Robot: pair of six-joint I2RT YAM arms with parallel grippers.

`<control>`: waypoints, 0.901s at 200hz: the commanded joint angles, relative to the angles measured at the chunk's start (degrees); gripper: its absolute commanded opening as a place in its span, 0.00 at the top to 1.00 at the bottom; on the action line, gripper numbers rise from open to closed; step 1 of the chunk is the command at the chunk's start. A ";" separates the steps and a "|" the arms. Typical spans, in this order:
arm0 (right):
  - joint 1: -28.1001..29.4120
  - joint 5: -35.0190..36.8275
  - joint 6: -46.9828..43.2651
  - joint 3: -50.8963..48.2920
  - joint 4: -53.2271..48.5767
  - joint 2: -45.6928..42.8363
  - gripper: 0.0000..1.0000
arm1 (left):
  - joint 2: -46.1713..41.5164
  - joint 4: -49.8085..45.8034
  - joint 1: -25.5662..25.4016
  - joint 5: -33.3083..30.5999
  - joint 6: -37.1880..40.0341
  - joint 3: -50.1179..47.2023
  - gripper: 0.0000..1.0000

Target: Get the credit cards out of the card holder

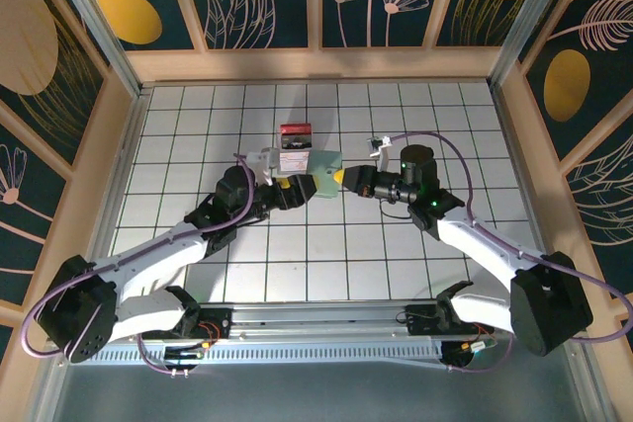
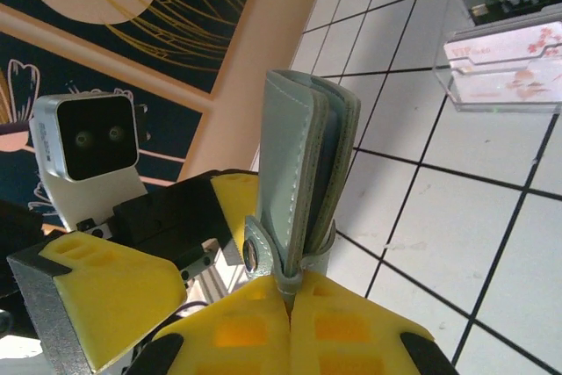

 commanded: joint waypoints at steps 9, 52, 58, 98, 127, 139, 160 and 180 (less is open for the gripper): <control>-0.23 -3.23 1.77 1.17 4.56 -1.17 1.00 | 1.93 5.07 0.23 6.49 0.30 2.36 0.25; -0.23 -4.27 2.12 1.94 5.02 -0.17 1.00 | 2.39 7.40 0.18 7.88 -0.72 1.91 0.43; -0.22 -4.41 2.12 2.06 5.06 0.01 1.00 | 2.44 7.68 0.17 8.15 -0.77 1.91 0.46; -0.50 -4.07 2.07 2.24 4.94 1.23 1.00 | 2.66 7.69 0.13 8.36 -0.75 1.91 0.70; -0.53 -2.58 1.69 2.41 3.66 2.05 1.00 | 2.86 7.58 0.22 8.55 -0.20 2.00 0.85; -0.58 -1.44 0.76 3.09 1.64 2.35 0.95 | 2.92 7.02 0.20 8.04 0.33 2.08 0.88; -0.56 2.48 -1.62 4.59 -4.06 2.00 0.80 | 2.92 5.14 0.18 5.83 1.71 2.00 0.92; -0.43 9.24 -3.30 5.92 -9.94 0.63 0.73 | 2.78 2.96 0.22 2.57 3.80 1.83 0.94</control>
